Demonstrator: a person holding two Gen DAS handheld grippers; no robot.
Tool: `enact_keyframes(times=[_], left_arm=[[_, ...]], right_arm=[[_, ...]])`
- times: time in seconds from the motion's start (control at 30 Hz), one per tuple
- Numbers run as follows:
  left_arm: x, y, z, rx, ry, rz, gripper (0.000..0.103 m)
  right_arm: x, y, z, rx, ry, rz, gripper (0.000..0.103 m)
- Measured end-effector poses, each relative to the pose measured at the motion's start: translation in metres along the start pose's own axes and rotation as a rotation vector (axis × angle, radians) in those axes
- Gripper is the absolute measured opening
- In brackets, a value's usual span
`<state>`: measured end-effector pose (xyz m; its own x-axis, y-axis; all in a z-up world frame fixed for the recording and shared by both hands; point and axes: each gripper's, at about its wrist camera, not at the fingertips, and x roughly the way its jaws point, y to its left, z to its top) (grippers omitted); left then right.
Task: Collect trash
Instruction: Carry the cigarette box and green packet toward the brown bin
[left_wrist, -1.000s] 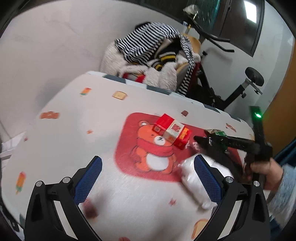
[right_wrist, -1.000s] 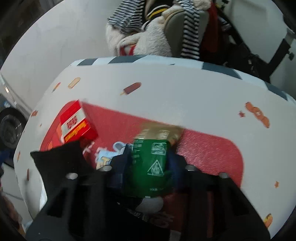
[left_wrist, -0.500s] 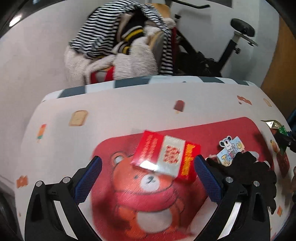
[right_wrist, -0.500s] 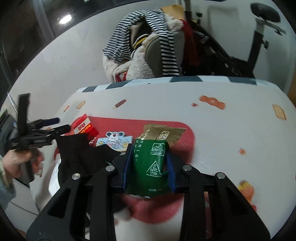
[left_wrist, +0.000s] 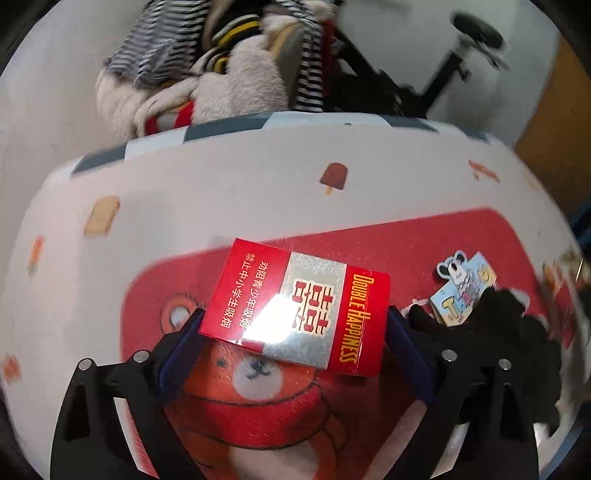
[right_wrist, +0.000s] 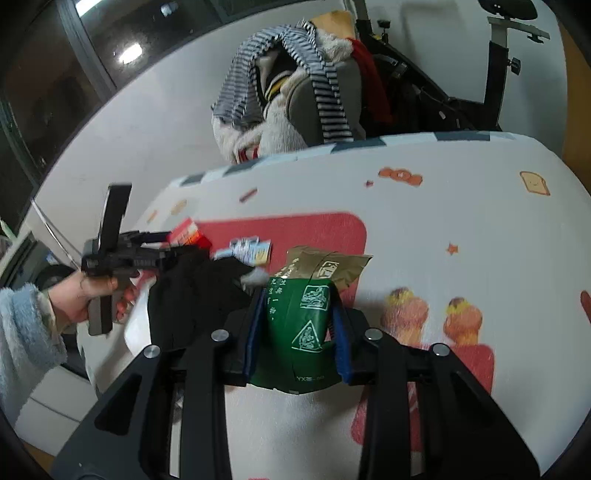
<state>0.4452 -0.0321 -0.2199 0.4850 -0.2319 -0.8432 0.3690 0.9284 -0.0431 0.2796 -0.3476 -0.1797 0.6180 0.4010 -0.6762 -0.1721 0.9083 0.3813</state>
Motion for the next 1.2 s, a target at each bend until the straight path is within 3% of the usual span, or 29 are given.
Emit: enact_keyframes(times=[0.3,0.6,1.2], left_arm=[[-0.049,0.019,-0.013,-0.076,-0.103,0.047,0.09],[-0.12,0.034,-0.044,-0.129,-0.141,0.104,0.09],[-0.265,-0.043,-0.182,-0.053,-0.301,0.024,0.09]], right_arm=[[-0.002,0.025,-0.011,-0.093,0.015,-0.069,0.035],[-0.025,0.053,-0.024,-0.085,0.011,-0.089,0.035],[-0.096,0.105,-0.096,-0.084,-0.026,-0.052,0.035]])
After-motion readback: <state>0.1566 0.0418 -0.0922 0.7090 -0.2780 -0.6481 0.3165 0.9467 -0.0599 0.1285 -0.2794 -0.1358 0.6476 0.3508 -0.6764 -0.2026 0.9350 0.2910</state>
